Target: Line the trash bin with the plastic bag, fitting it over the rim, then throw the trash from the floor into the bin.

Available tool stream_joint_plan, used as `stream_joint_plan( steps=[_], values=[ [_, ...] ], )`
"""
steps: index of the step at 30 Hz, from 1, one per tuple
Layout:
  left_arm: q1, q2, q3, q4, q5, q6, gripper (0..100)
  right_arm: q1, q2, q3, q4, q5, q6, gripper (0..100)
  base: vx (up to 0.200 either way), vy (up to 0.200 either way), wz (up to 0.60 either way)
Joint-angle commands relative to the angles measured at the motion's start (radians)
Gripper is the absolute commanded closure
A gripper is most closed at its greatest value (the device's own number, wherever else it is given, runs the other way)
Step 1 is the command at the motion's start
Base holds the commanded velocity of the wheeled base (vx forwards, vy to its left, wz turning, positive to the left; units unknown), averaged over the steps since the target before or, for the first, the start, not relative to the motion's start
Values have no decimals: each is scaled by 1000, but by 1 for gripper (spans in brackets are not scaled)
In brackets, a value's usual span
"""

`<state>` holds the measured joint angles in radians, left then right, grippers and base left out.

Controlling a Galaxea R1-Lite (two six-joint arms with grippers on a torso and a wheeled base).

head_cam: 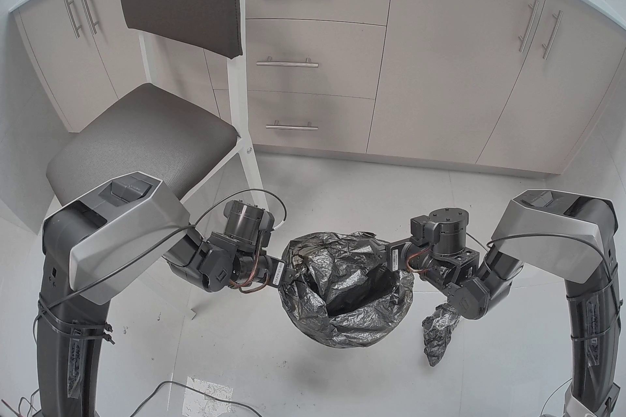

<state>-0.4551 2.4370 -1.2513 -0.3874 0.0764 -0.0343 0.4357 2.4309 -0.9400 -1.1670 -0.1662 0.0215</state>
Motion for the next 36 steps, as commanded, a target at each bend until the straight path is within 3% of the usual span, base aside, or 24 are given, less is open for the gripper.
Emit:
stream_joint_plan(
  steps=[1,14,22,25,29,36],
  values=[
    [1,4,1,-8,16,4,0,0,5,15,-5,1,2,0,0,0,0],
    [42,37,-36,2,39,11,0,5,10,9,-5,7,2,0,0,0,0],
    [44,76,-43,15,40,103,0,5,14,6,-5,7,5,0,0,0,0],
    [44,88,-66,50,40,128,0,5,14,6,-5,8,11,0,0,0,0],
    [50,102,-155,196,39,148,0,11,14,7,-11,10,17,0,0,0,0],
    [46,137,-231,223,29,151,0,28,25,-14,0,22,9,0,0,0,0]
  ],
)
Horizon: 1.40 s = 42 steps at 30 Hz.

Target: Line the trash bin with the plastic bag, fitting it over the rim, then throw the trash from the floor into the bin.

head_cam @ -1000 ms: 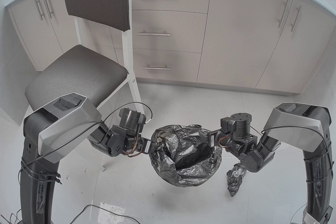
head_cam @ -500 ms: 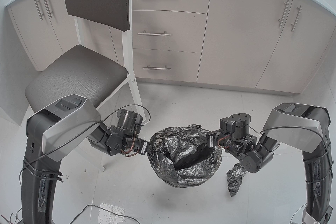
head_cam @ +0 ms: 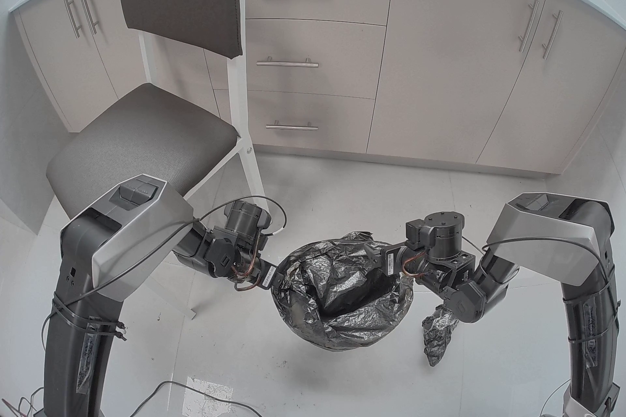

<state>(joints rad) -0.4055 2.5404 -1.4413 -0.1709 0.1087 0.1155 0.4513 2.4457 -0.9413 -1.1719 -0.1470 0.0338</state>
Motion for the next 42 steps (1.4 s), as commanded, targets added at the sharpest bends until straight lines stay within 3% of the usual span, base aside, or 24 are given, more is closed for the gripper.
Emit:
stream_joint_plan(
  steps=[1,9,22,26,42],
  values=[
    [-6,43,-53,8,-6,1,0,17,10,-13,8,3,-5,0,0,0,0],
    [-4,81,-116,77,-11,0,0,49,27,-39,61,17,-17,0,0,0,0],
    [-27,54,-105,76,-40,-50,0,44,88,-241,245,15,-89,0,0,0,0],
    [-49,23,-96,74,-40,-100,0,44,119,-275,261,9,-118,0,0,0,0],
    [-59,4,-84,71,-64,-105,0,27,168,-407,333,-3,-150,0,0,0,0]
  ],
)
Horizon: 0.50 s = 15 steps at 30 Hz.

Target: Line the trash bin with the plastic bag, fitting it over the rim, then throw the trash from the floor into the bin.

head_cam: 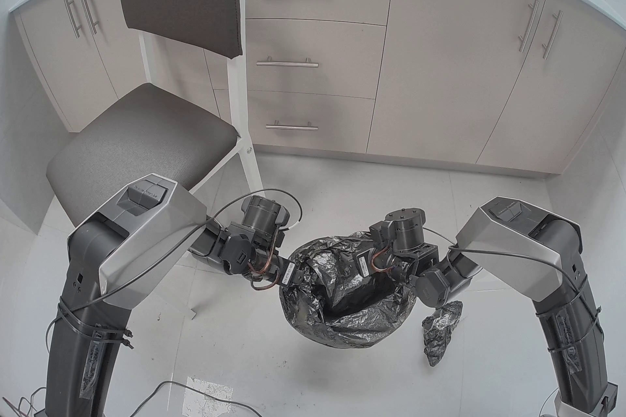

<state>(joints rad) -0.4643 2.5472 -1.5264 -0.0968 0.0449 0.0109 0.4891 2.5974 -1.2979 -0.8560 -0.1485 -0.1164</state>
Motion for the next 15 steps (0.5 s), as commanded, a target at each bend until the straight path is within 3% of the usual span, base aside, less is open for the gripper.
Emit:
stream_joint_plan(
  steps=[1,15],
  values=[
    [-2,-2,3,-8,0,0,0,-12,16,-67,31,-3,0,0,0,0,0],
    [-8,8,2,-9,-2,0,0,-60,59,-241,152,-6,-2,0,0,0,0]
  ],
)
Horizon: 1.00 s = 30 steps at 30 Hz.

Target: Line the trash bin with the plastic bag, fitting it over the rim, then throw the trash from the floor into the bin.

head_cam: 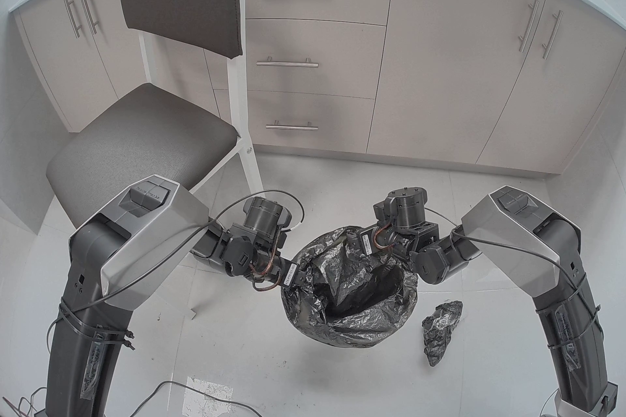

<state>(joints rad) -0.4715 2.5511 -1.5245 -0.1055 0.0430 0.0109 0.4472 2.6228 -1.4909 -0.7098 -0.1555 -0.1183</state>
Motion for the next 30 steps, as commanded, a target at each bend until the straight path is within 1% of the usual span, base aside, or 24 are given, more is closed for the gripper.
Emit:
stream_joint_plan(
  steps=[1,8,9,13,21,30],
  values=[
    [-1,6,0,0,0,0,0,-22,43,-58,12,1,0,0,0,0,0],
    [1,8,0,0,-2,0,0,-39,91,-146,58,1,0,0,0,0,0],
    [-1,8,1,-6,-2,0,0,-44,106,-187,85,2,0,0,0,0,0],
    [1,8,9,-14,-2,0,0,-53,129,-246,122,2,2,0,0,0,0],
    [-1,11,12,-29,-2,0,0,-68,163,-299,165,4,9,0,0,0,0],
    [-1,12,23,-42,-2,0,0,-78,180,-321,173,4,11,0,0,0,0]
  ],
)
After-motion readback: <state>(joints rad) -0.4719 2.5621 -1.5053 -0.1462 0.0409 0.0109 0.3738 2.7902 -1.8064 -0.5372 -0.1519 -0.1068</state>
